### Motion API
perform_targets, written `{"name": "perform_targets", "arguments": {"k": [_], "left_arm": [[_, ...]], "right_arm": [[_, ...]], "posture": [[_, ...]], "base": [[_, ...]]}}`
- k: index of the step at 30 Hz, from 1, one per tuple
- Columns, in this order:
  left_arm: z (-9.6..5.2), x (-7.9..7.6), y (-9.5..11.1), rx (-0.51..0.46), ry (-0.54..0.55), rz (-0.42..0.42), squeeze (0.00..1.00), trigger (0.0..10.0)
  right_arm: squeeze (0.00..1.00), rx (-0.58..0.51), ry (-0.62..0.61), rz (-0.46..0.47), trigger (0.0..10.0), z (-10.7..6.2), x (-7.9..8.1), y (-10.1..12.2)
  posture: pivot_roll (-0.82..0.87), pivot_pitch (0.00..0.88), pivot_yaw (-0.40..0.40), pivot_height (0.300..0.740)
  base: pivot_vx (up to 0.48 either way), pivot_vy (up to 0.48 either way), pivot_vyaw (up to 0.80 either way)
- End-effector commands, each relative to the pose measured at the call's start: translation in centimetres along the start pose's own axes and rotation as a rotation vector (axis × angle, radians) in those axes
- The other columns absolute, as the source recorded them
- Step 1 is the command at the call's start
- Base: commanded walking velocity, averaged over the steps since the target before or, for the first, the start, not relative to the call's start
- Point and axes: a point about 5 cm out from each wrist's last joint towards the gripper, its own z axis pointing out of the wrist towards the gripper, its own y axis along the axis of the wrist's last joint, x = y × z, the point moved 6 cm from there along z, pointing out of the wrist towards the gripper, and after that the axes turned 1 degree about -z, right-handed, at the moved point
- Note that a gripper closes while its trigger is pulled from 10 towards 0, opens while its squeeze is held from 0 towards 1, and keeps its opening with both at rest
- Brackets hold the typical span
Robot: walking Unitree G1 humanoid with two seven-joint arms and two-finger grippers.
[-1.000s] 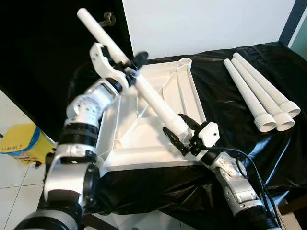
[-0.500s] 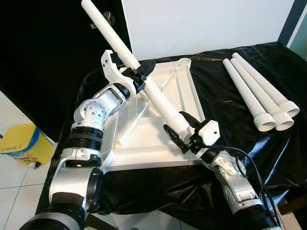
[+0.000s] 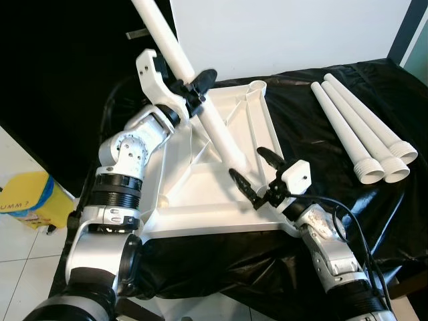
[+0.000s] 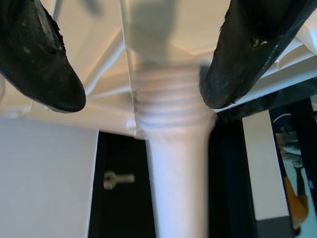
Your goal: Building children table
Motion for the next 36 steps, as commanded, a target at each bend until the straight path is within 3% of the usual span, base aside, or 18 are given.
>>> {"name": "perform_targets", "arguments": {"k": [1, 3, 4, 7, 14, 18, 21, 28, 29, 31, 36], "left_arm": [[-0.2, -3.7, 0.7, -0.025, -0.248, 0.116, 0.0, 10.0], [-0.2, -3.7, 0.7, -0.025, -0.248, 0.116, 0.0, 10.0], [0.0, -4.9, -0.1, -0.019, -0.262, 0.256, 0.0, 10.0], [0.2, -5.1, -0.5, -0.013, -0.261, 0.294, 0.0, 10.0], [0.6, -7.6, -2.8, -0.008, -0.285, 0.483, 0.0, 10.0], [0.6, -9.2, -4.2, -0.002, -0.317, 0.516, 0.0, 10.0], [0.7, -9.5, -4.4, -0.006, -0.323, 0.528, 0.0, 10.0], [0.8, -11.1, -5.5, -0.011, -0.358, 0.512, 0.0, 10.0], [0.9, -12.1, -6.0, -0.017, -0.38, 0.5, 0.0, 10.0], [0.8, -12.7, -6.2, -0.021, -0.397, 0.494, 0.0, 10.0], [0.7, -13.3, -6.9, -0.013, -0.42, 0.493, 0.0, 10.0]], "right_arm": [[0.0, 0.011, -0.008, 0.019, 10.0, 0.7, -0.1, 0.2], [0.0, 0.011, -0.008, 0.019, 10.0, 0.7, -0.1, 0.2], [0.0, 0.047, 0.004, 0.011, 10.0, 1.6, 0.1, 0.0], [0.0, 0.058, 0.01, 0.002, 10.0, 1.9, 0.1, 0.0], [0.0, 0.085, 0.044, 0.009, 10.0, 3.7, 1.0, 0.5], [0.0, 0.096, 0.029, -0.021, 10.0, 4.6, 0.9, 0.7], [0.0, 0.102, 0.024, -0.028, 10.0, 4.8, 0.8, 0.8], [0.0, 0.121, -0.034, -0.062, 10.0, 5.9, 0.1, 0.5], [0.0, 0.139, -0.074, -0.06, 10.0, 6.4, -0.4, 0.2], [0.0, 0.144, -0.092, -0.058, 10.0, 6.7, -0.5, 0.2], [0.0, 0.133, -0.104, -0.064, 10.0, 6.9, -0.5, 0.4]], "posture": [[-0.17, 0.0, 0.094, 0.74], [-0.17, 0.0, 0.094, 0.74], [-0.16, 0.0, 0.088, 0.74], [-0.16, 0.0, 0.088, 0.74], [-0.15, 0.0, 0.079, 0.74], [-0.14, 0.0, 0.073, 0.74], [-0.14, 0.0, 0.073, 0.74], [-0.14, 0.0, 0.069, 0.74], [-0.13, 0.0, 0.069, 0.74], [-0.13, 0.0, 0.07, 0.74], [-0.13, 0.0, 0.075, 0.74]], "base": [[0.0, 0.0, 0.0], [0.0, 0.0, 0.0], [0.0, 0.0, 0.0], [0.0, 0.0, 0.0], [0.0, 0.0, 0.0], [0.0, 0.0, 0.0], [0.0, 0.0, 0.0], [0.0, 0.0, 0.0], [0.0, 0.0, 0.0], [0.0, 0.0, 0.0], [0.0, 0.0, 0.0]]}}
